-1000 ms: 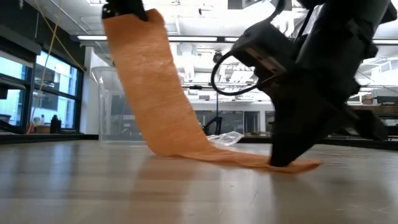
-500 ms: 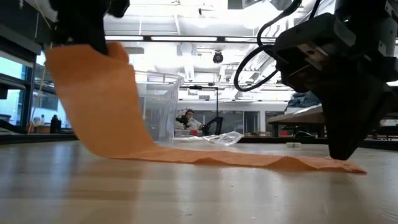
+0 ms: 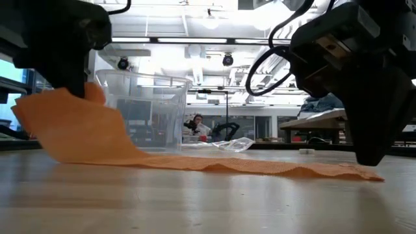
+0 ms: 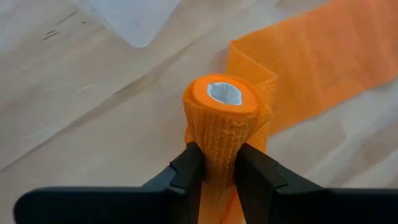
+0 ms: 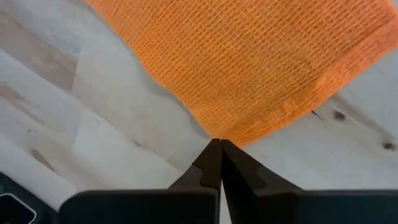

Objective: Roll bandage
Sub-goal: Roll the orange bandage

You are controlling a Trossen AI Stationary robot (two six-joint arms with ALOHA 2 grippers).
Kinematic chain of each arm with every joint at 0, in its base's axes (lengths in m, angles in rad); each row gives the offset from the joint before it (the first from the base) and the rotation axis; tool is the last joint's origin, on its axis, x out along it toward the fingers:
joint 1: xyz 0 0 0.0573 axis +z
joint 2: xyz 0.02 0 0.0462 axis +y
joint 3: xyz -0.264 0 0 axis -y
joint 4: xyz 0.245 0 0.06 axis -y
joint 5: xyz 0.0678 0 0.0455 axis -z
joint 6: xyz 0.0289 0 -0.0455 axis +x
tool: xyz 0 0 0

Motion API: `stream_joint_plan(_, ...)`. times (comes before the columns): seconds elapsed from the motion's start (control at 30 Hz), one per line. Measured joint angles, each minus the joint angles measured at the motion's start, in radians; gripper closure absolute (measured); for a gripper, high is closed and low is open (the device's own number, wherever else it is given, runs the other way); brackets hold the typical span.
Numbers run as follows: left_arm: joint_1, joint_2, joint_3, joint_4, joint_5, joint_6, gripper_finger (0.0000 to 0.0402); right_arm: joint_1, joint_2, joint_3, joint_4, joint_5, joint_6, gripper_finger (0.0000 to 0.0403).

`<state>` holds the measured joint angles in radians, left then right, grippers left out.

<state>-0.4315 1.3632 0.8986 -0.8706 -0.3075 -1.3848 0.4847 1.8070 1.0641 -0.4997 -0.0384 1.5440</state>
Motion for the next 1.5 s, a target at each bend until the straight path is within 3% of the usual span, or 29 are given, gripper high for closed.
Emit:
stream_joint_plan(0.27,0.05,-0.002,-0.002,-0.026,-0.013,0.012,0.0271,0.003,-0.002,0.001,0.003,-0.034,0.0,0.0403)
stream_joint_plan(0.5,0.102,-0.036,-0.002,-0.159,0.018,0.066,0.0236,0.018,-0.007,0.001,-0.018,-0.081,0.0,0.0403)
stream_joint_plan(0.67,0.112,-0.041,-0.003,-0.144,0.064,0.141,0.0232,0.022,-0.064,0.001,-0.108,-0.086,0.007,0.0403)
stream_joint_plan(0.87,0.107,-0.035,-0.108,0.064,0.128,0.077,0.0232,0.017,-0.146,0.002,-0.23,-0.036,0.008,0.0403)
stream_joint_plan(1.03,0.107,-0.033,-0.154,0.076,0.14,0.026,0.0232,0.013,-0.162,0.002,-0.232,0.005,0.035,0.0403)
stream_joint_plan(1.5,0.107,-0.026,-0.152,0.149,0.166,0.096,0.0232,0.013,-0.162,0.002,-0.221,0.031,0.054,0.0403)
